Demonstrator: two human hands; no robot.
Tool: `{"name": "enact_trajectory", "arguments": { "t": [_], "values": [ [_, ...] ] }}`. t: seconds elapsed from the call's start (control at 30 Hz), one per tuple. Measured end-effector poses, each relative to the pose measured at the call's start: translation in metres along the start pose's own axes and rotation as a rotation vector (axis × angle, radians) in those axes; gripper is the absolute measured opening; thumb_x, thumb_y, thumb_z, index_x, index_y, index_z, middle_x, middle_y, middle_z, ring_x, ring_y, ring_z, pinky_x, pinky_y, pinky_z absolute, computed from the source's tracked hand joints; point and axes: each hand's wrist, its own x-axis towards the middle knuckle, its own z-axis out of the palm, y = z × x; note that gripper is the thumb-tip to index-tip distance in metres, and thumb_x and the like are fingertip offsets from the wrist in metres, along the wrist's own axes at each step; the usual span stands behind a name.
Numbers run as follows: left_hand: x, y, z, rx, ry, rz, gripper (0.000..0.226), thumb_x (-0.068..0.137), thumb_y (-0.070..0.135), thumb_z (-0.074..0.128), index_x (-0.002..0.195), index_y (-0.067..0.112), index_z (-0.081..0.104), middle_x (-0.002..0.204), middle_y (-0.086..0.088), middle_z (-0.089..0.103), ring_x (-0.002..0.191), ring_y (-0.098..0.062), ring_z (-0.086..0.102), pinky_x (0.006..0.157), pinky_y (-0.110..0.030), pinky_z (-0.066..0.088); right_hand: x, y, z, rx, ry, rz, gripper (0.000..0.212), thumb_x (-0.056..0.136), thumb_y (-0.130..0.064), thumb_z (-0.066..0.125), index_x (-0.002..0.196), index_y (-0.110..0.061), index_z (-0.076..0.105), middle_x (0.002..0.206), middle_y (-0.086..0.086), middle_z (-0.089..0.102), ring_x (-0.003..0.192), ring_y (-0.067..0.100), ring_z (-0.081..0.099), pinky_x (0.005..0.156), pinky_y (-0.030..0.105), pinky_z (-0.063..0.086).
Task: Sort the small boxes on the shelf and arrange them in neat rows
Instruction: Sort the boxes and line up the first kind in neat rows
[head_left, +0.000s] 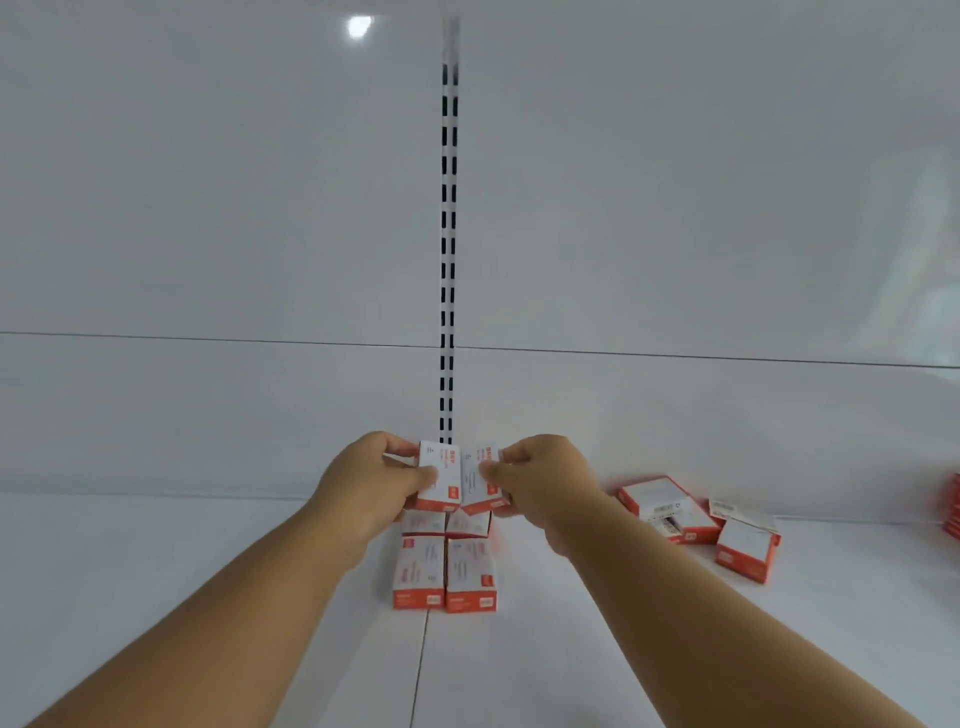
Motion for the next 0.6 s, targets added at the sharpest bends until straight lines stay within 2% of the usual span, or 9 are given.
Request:
{"name": "enact_trajectory", "arguments": {
  "t": [0.17,0.23,0.33,0.47,0.6],
  "values": [
    [0.013,-0.034,-0.002,0.089,-0.056,0.025,0.017,0.088,0.020,0.071,0.104,0.023,0.065,0.095,0.007,0.070,0.083,-0.009,0.069,0.079,-0.033,0.059,0.010,0.011,0.022,-0.327,0.055,0.039,0.025,0.087,-0.036,0.070,0.082,-0.012,0.066,0.071,-0.002,0.071,0.063,0.013,0.070,0.055,0.027,0.056],
    [0.018,-0.038,-0.004,0.082,-0.054,0.037,0.020,0.085,0.016,0.074,0.102,0.023,0.066,0.095,0.005,0.067,0.085,-0.009,0.067,0.074,-0.028,0.057,0.011,0.009,0.022,-0.470,0.061,0.021,0.028,0.085,-0.041,0.071,0.079,-0.015,0.062,0.067,-0.003,0.069,0.062,0.013,0.066,0.053,0.026,0.053],
    [0.019,-0.037,-0.004,0.098,-0.046,0.073,0.020,0.084,0.016,0.075,0.095,0.026,0.062,0.093,0.004,0.064,0.082,-0.007,0.066,0.064,-0.021,0.053,0.006,0.013,0.024,-0.549,0.102,-0.033,0.031,0.086,-0.046,0.067,0.078,-0.018,0.058,0.068,-0.006,0.067,0.059,0.009,0.061,0.050,0.022,0.044],
    [0.013,-0.034,-0.001,0.204,0.021,0.200,0.020,0.087,0.018,0.071,0.093,0.030,0.056,0.090,0.007,0.060,0.076,-0.006,0.061,0.056,-0.016,0.047,-0.004,0.022,0.021,-0.506,0.192,-0.118,0.030,0.091,-0.048,0.057,0.079,-0.021,0.059,0.071,-0.007,0.064,0.061,0.009,0.058,0.051,0.021,0.042],
    [-0.005,-0.016,0.010,0.238,0.012,0.343,0.017,0.088,0.024,0.070,0.095,0.033,0.057,0.088,0.014,0.059,0.073,-0.005,0.058,0.058,-0.016,0.046,-0.006,0.010,-0.009,-0.491,0.306,-0.232,0.023,0.091,-0.037,0.058,0.077,-0.019,0.059,0.069,-0.007,0.060,0.062,0.008,0.053,0.051,0.022,0.038]
  ]
}}
